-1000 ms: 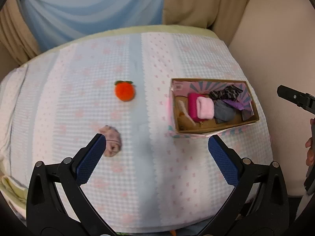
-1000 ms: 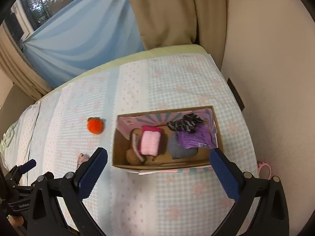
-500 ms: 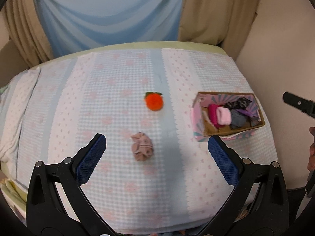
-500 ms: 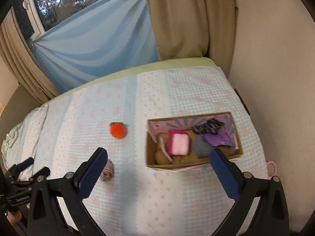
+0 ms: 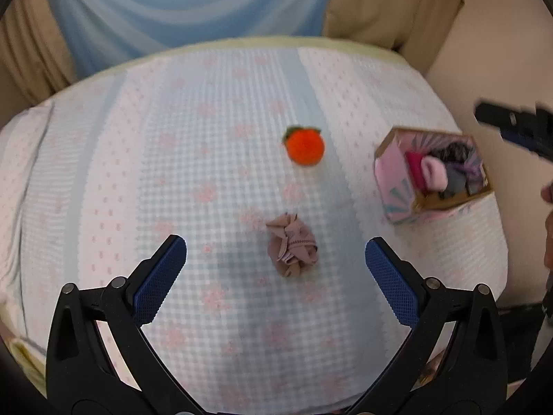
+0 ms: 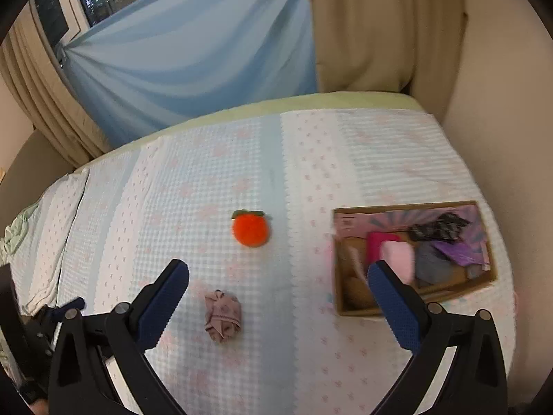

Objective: Organize soft objects
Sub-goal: 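Lift both tools from the box and move toward the pompom and beige cloth, then grasp the beige cloth with the left tool while the right tool grasps the orange pompom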

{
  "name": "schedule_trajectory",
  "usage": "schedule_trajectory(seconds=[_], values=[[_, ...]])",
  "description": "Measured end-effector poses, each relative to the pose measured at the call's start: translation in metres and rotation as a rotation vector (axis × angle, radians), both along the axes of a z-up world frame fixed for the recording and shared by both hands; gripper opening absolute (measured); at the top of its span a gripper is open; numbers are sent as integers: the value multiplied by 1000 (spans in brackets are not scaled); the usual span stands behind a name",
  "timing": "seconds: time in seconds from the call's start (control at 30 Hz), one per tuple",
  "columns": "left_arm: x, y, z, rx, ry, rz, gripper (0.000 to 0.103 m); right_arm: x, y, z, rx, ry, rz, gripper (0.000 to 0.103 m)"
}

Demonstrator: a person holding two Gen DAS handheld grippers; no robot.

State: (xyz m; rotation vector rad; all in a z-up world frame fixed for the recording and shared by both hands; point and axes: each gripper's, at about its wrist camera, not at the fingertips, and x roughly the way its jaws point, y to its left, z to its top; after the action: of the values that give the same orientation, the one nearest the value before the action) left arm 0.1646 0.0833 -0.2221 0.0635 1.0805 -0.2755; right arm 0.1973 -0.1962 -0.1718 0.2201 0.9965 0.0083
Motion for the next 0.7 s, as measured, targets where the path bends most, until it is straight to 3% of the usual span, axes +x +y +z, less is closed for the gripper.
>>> schedule_trajectory(seconds=[0.13,0.27,0.47,0.7], values=[[14,-2,-42,-14,52,-24,103,32,23,-35,-15,46,71,103],[23,-2,-91,-85,114,16,103,60,39,-75,-21,74,142,103],[35,-12,-159,-103,128,88,103,105,56,-141,-1,108,209,103],[52,-26,-219,-104,150,123,97,152,64,-198,25,152,230,103]])
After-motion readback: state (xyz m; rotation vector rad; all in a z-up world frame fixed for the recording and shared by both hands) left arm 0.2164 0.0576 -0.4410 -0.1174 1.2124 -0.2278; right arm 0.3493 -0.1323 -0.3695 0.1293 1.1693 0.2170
